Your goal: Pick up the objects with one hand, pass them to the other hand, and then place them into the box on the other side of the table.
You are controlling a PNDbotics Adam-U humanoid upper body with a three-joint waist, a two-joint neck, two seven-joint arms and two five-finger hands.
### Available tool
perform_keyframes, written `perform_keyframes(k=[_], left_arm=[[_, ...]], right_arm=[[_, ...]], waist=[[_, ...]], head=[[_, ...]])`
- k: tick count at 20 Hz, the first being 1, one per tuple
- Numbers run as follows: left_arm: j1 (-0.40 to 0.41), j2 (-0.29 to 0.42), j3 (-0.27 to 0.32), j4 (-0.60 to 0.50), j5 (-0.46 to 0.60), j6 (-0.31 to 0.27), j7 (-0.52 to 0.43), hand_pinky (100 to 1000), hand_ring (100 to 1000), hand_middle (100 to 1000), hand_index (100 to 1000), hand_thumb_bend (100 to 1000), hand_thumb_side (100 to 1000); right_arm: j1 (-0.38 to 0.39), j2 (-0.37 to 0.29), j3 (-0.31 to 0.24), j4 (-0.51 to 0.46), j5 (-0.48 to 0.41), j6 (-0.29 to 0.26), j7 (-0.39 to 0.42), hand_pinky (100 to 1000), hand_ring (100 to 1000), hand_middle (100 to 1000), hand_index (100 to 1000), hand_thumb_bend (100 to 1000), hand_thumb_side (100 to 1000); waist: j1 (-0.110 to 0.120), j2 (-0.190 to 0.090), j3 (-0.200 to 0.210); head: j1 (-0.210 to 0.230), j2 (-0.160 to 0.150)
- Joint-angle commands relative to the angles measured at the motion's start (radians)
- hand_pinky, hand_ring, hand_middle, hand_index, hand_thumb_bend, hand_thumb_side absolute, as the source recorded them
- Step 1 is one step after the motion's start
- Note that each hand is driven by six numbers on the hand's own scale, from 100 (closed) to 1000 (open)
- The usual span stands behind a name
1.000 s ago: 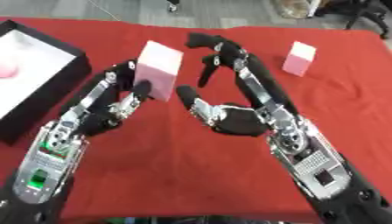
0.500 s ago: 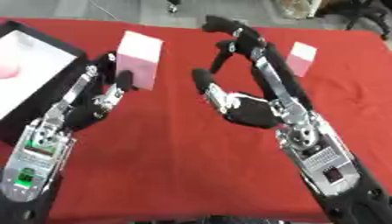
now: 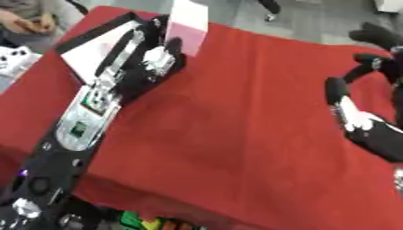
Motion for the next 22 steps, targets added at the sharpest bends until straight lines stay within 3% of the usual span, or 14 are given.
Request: perform_keyframes(k=[1, 6, 10, 15, 16, 17, 20, 22], left_arm=[[0.0, 0.091, 0.051, 0.014, -0.036, -0.007, 0.063, 681, 705, 434, 270, 100, 596], [-0.002, 0.183, 0.093, 0.148, -0.117, 0.003, 0.134, 688, 698, 434, 270, 100, 574], [-0.024, 0.245, 0.103, 0.278, -0.25, 0.059, 0.18, 694, 685, 437, 282, 100, 503], [-0.071, 0.303, 0.087, 0.408, -0.436, 0.122, 0.204, 710, 681, 457, 375, 100, 361], [-0.082, 0.308, 0.083, 0.43, -0.467, 0.131, 0.206, 718, 688, 468, 456, 100, 352], [-0.092, 0.313, 0.08, 0.453, -0.495, 0.138, 0.206, 726, 702, 486, 486, 100, 375], [-0.115, 0.318, 0.071, 0.502, -0.559, 0.148, 0.194, 769, 771, 663, 741, 100, 591], [-0.124, 0.319, 0.069, 0.516, -0.593, 0.155, 0.184, 784, 791, 709, 836, 100, 665]], right_arm=[[-0.004, -0.012, 0.004, -0.021, 0.004, 0.002, 0.009, 807, 486, 820, 925, 295, 608], [0.006, -0.012, 0.009, -0.021, 0.001, 0.004, 0.02, 806, 479, 819, 925, 285, 614], [0.011, -0.011, 0.014, -0.021, -0.002, 0.007, 0.029, 805, 474, 817, 925, 278, 621], [0.014, -0.008, 0.017, -0.021, -0.004, 0.008, 0.036, 804, 471, 816, 924, 273, 628], [0.014, -0.008, 0.018, -0.021, -0.004, 0.008, 0.037, 804, 470, 816, 924, 272, 630], [0.015, -0.007, 0.018, -0.021, -0.004, 0.008, 0.038, 804, 470, 816, 924, 272, 631], [0.014, -0.006, 0.019, -0.021, -0.005, 0.008, 0.039, 803, 469, 816, 924, 268, 636], [0.014, -0.006, 0.02, -0.021, -0.006, 0.008, 0.04, 803, 469, 816, 924, 256, 642]], waist=[[0.006, -0.022, -0.003], [0.005, -0.03, -0.01], [0.004, -0.032, -0.016], [0.002, -0.033, -0.027], [0.002, -0.033, -0.03], [0.002, -0.033, -0.032], [0.004, -0.032, -0.036], [0.005, -0.031, -0.038]], head=[[0.072, -0.003], [0.078, -0.003], [0.059, -0.003], [0.039, -0.003], [0.037, -0.003], [0.034, -0.003], [0.027, -0.003], [0.019, -0.003]])
